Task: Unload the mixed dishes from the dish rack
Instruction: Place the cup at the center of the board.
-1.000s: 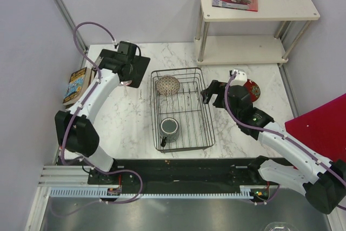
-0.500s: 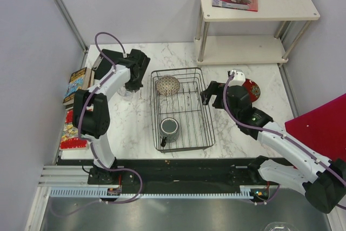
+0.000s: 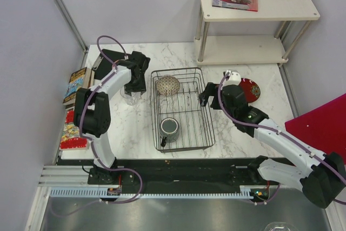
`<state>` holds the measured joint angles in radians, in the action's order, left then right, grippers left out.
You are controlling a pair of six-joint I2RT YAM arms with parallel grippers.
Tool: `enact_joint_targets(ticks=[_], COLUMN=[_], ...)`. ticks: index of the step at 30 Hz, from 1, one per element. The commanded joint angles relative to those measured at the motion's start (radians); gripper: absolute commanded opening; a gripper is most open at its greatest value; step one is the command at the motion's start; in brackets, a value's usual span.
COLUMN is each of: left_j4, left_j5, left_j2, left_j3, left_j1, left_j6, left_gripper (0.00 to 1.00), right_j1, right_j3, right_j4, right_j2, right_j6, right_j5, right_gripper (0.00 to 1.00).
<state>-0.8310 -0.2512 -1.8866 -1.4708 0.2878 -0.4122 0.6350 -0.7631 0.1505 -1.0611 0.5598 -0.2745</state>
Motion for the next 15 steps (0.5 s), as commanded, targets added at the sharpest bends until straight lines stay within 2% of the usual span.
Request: enact_joint_targets(ticks=[1,8,15], left_j4=[0.017,0.018,0.087], left_j5=[0.015,0.029,0.098], left_j2=[0.110,0.322,0.517], left_j3=[0.000,-0.028,0.036], left_j1=[-0.001,0.013,0.108], left_j6=[-0.030,-0.068,-0.073], left_gripper=[0.61,0.66,0.69], right_j1=[0.000,0.035,0.228], right_j3=[-0.024,-0.036,-0.133], right_j4=[-0.019,-0.078,-0.031], right_j2=[-0.005,-0.039,-0.132], right_j6=[-0.015,-0.110,-0.257], right_j5=[0.021,0.247,0.241], right_gripper=[0.98,0.98,0.98])
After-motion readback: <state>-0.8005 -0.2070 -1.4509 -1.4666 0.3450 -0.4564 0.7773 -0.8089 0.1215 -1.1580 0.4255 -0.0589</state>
